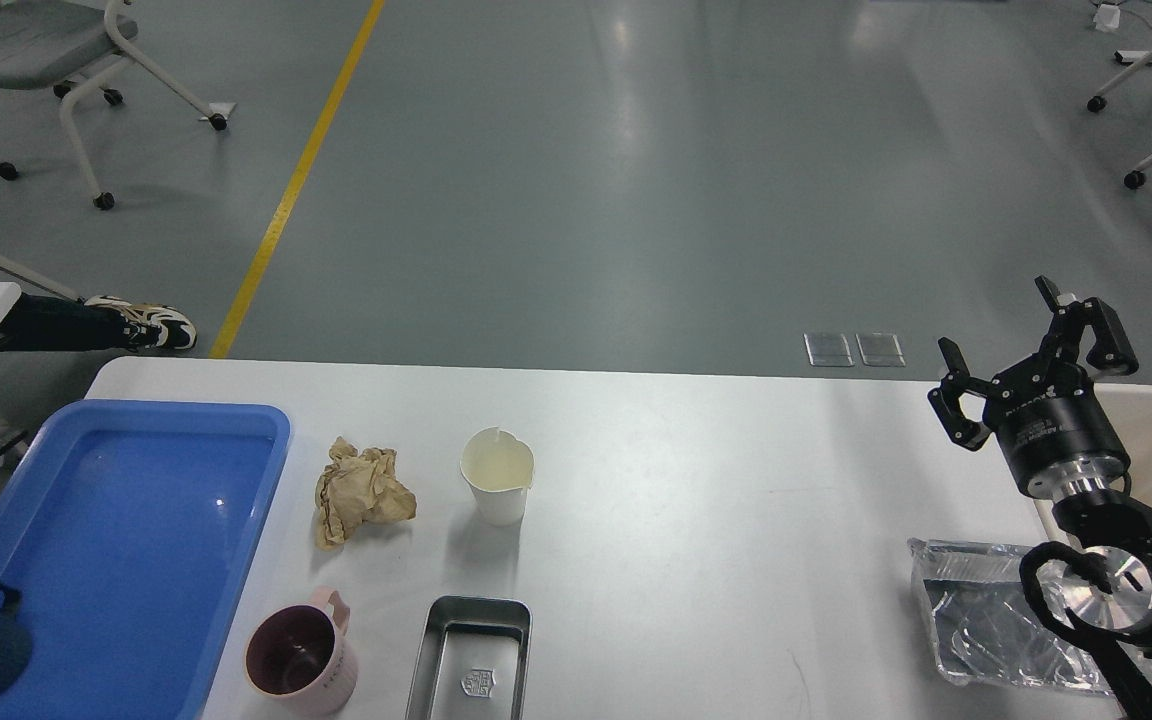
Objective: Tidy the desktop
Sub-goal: 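Move the left gripper down toward the pink mug, then grasp the pink mug with the left gripper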
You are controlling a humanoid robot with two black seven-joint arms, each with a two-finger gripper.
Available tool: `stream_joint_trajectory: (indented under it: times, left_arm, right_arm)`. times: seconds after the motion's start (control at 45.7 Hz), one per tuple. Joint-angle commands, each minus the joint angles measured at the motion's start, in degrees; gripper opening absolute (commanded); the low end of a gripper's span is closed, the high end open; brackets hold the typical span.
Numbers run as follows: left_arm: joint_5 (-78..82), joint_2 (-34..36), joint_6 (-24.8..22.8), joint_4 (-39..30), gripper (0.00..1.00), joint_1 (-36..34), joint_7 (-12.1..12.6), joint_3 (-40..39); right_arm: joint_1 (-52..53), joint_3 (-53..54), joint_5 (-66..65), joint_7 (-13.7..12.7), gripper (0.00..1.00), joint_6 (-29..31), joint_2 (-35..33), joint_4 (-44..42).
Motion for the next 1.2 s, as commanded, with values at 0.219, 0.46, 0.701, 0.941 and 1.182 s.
stream_joint_trajectory:
  times: [0.219, 0.46, 0.701, 0.941, 1.182]
  left_arm:
    - [2.84, 19.71, -0.5, -2.27, 0.96, 4.45, 0.15, 1.24]
    - [2.84, 27.18, -0.67, -2.45, 0.96, 4.72, 0.32, 3.17]
    - [3.02, 26.4, -0.67, -3.41, 0.96, 5.16, 0.41, 5.54]
    - [14.16, 17.09, -0.58, -5.52, 0.96, 4.19, 0.76, 12.75]
    - [28.76, 9.87, -0.67, -8.25, 0.96, 2.7, 0.94, 19.07]
  right_arm:
    - [0.24, -1.91, -0.83, 0.07, 1.0, -0.01, -0.5, -1.09]
    - [0.32, -1.91, -0.83, -0.02, 1.0, -0.01, -1.2, -1.18]
    - [0.32, -1.91, -0.83, -0.02, 1.0, -0.01, -1.12, -1.18]
    - [0.24, -1.91, -0.92, -0.02, 1.0, -0.01, -0.94, -1.18]
    - [-0.03, -1.99, -0.92, -0.02, 1.0, -0.01, -1.03, -1.18]
